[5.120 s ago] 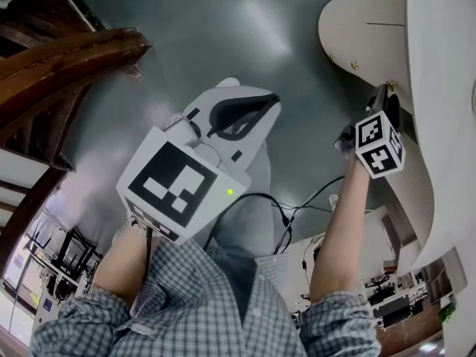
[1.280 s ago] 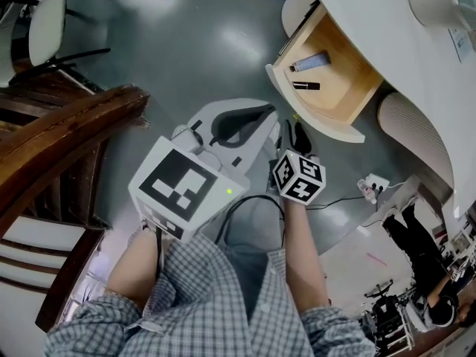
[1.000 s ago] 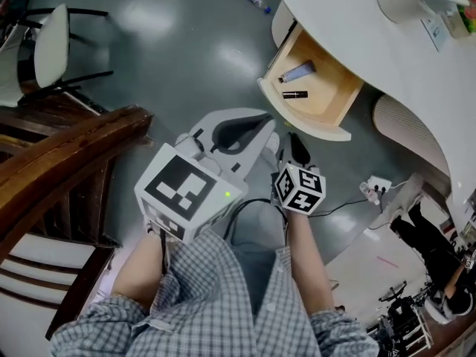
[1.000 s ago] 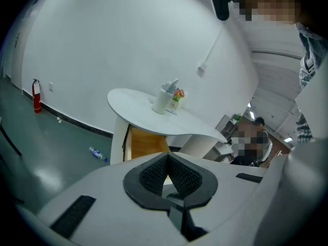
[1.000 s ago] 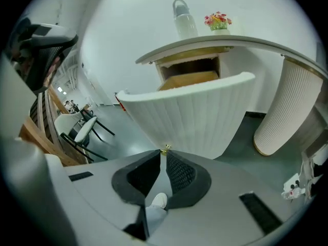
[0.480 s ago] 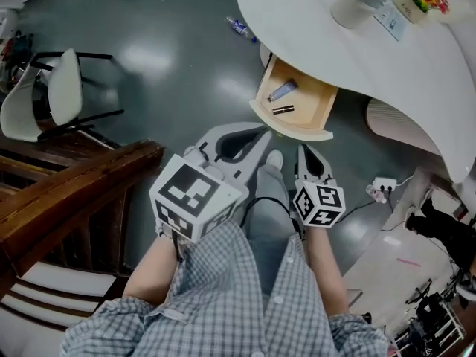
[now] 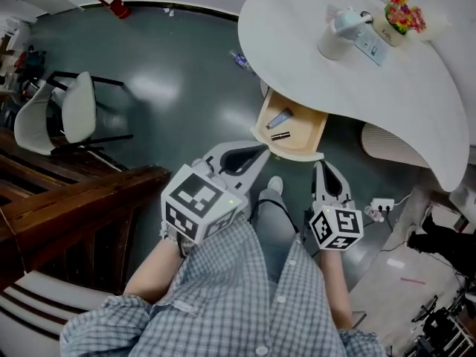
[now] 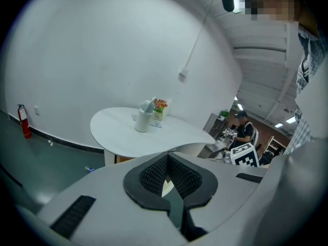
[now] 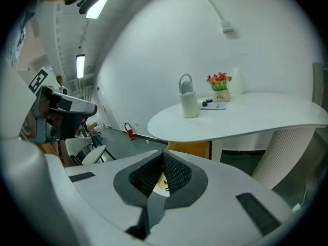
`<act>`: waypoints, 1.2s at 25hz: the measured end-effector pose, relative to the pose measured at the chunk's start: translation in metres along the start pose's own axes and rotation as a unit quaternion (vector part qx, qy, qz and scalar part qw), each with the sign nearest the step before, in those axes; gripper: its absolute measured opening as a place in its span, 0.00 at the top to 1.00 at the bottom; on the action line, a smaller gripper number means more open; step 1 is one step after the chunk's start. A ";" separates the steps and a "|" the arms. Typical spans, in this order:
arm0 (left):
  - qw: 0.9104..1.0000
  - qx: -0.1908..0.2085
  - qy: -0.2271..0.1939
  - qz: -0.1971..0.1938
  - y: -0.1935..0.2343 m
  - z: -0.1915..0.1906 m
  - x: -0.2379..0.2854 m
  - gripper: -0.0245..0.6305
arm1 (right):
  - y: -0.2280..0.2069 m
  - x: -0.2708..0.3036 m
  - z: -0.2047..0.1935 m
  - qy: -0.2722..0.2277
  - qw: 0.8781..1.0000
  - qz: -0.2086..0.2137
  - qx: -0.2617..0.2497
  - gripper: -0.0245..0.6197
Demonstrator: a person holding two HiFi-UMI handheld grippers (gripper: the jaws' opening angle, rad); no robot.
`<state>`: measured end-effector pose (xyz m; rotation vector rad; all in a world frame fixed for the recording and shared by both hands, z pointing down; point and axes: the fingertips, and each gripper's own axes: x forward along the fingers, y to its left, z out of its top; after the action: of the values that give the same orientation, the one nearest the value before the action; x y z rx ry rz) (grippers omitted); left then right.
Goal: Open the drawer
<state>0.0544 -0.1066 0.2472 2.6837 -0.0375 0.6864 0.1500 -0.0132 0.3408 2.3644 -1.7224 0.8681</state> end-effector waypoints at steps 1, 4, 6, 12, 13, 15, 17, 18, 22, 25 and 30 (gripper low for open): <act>1.000 0.002 -0.003 0.002 -0.001 0.004 -0.001 0.96 | 0.000 -0.003 0.008 -0.008 1.000 0.000 -0.004 0.95; 1.000 0.005 -0.015 0.006 -0.001 0.018 -0.004 0.96 | 0.005 -0.010 0.029 -0.029 0.999 0.003 -0.016 0.95; 1.000 0.005 -0.024 0.007 0.000 0.027 -0.007 0.96 | 0.010 -0.012 0.043 -0.042 0.999 0.008 -0.024 0.95; 0.999 0.011 -0.052 0.000 -0.001 0.053 -0.008 0.96 | 0.014 -0.008 0.089 -0.079 0.995 0.012 -0.052 0.95; 0.998 0.014 -0.054 -0.001 -0.001 0.057 -0.008 0.96 | 0.015 -0.006 0.095 -0.085 0.995 0.011 -0.054 0.95; 0.998 0.017 -0.058 -0.001 0.001 0.062 -0.009 0.96 | 0.018 -0.004 0.105 -0.091 0.994 0.013 -0.059 0.95; 0.998 0.015 -0.061 0.002 0.005 0.065 -0.011 0.96 | 0.021 0.000 0.112 -0.094 0.993 0.017 -0.067 0.95; 0.998 0.015 -0.063 0.003 0.006 0.066 -0.011 0.96 | 0.023 0.001 0.115 -0.096 0.993 0.019 -0.072 0.95; 0.998 0.021 -0.061 0.004 0.010 0.070 -0.007 0.96 | 0.022 0.004 0.125 -0.103 0.991 0.022 -0.080 0.95; 0.998 0.023 -0.062 0.003 0.010 0.073 -0.004 0.96 | 0.020 0.004 0.126 -0.103 0.991 0.021 -0.080 0.95; 0.998 0.024 -0.057 -0.004 0.010 0.075 0.000 0.96 | 0.015 0.006 0.125 -0.096 0.992 0.014 -0.084 0.95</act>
<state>0.0876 -0.1423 0.1900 2.7656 -0.0401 0.5366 0.1863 -0.0727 0.2355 2.3824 -1.8211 0.4878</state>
